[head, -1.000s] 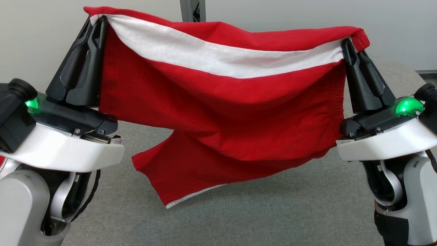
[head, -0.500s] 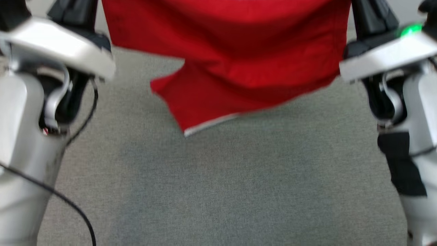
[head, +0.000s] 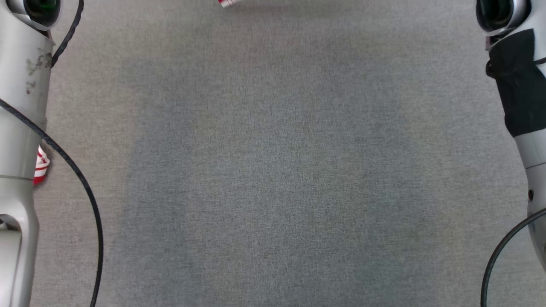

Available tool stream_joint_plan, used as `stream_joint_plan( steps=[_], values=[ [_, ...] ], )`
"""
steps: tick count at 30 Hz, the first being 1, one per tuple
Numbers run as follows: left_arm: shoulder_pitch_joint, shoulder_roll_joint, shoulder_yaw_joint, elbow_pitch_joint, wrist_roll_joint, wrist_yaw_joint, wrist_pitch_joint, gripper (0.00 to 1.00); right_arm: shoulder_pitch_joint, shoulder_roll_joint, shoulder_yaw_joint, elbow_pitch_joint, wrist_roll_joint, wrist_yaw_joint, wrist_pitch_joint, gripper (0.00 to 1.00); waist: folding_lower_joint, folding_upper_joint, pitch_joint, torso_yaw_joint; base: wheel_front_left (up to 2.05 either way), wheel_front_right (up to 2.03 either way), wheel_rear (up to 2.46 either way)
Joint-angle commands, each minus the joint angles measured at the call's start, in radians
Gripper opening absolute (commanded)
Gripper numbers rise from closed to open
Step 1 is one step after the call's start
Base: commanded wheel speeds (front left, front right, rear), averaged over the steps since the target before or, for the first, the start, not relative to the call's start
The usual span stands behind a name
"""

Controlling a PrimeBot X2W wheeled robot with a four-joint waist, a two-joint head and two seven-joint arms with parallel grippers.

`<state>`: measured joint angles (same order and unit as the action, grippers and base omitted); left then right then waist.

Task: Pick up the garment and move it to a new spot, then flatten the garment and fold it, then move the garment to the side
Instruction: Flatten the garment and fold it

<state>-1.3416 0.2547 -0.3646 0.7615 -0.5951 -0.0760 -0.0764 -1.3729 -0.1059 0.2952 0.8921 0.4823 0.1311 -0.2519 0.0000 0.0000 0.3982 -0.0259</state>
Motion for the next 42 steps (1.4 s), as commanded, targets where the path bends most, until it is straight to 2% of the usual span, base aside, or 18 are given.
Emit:
stream_joint_plan(
  steps=[1,5,8,12,15,20,24,29,34,42],
  values=[
    [-0.006,-0.001,-0.004,0.031,0.006,-0.009,-0.014,0.0,-0.005,-0.005,0.009,0.028,0.003,-0.001,-0.008,0.0,0.0,0.0,0.027,-0.001,0.0,0.0,0.0],
    [0.039,-0.022,-0.033,0.116,0.003,-0.036,-0.082,0.0,0.052,0.007,0.069,0.094,0.036,-0.001,-0.015,0.0,0.0,0.0,0.051,0.001,0.0,0.0,0.0],
    [0.111,-0.037,-0.058,0.135,0.003,-0.045,-0.136,0.0,0.121,0.013,0.112,0.087,0.08,-0.001,-0.017,0.0,0.0,0.0,0.055,-0.002,0.0,0.0,0.0],
    [0.255,-0.05,-0.082,0.085,0.0,-0.052,-0.176,0.0,0.281,-0.002,0.157,0.02,0.158,-0.001,-0.017,0.0,0.0,0.0,0.028,0.008,0.0,0.0,0.0],
    [0.382,-0.038,-0.073,-0.017,0.018,-0.049,-0.186,0.0,0.397,-0.016,0.202,-0.05,0.207,-0.001,-0.015,0.0,0.0,0.0,0.014,0.012,0.0,0.0,0.0],
    [0.656,-0.023,-0.015,-0.271,0.06,-0.004,-0.186,0.0,0.587,-0.046,0.25,-0.156,0.274,-0.001,-0.015,0.0,0.0,0.0,-0.025,0.015,0.0,0.0,0.0],
    [0.856,0.004,-0.005,-0.417,0.08,0.027,-0.186,0.0,0.707,-0.071,0.251,-0.212,0.302,-0.001,-0.015,0.0,0.0,0.0,-0.065,0.018,0.0,0.0,0.0],
    [1.053,0.027,-0.02,-0.535,0.06,0.072,-0.147,0.0,0.846,-0.091,0.209,-0.252,0.313,-0.001,-0.015,0.0,0.0,0.0,-0.125,0.029,0.0,0.0,0.0],
    [1.175,0.033,-0.022,-0.61,0.041,0.12,-0.101,0.0,0.963,-0.089,0.172,-0.267,0.307,-0.001,-0.015,0.0,0.0,0.0,-0.177,0.036,0.0,0.0,0.0],
    [1.386,0.063,-0.059,-0.767,-0.007,0.196,0.054,0.0,1.158,-0.103,0.117,-0.318,0.257,-0.001,0.023,0.0,0.0,0.0,-0.249,0.054,0.0,0.0,0.0]
  ],
)
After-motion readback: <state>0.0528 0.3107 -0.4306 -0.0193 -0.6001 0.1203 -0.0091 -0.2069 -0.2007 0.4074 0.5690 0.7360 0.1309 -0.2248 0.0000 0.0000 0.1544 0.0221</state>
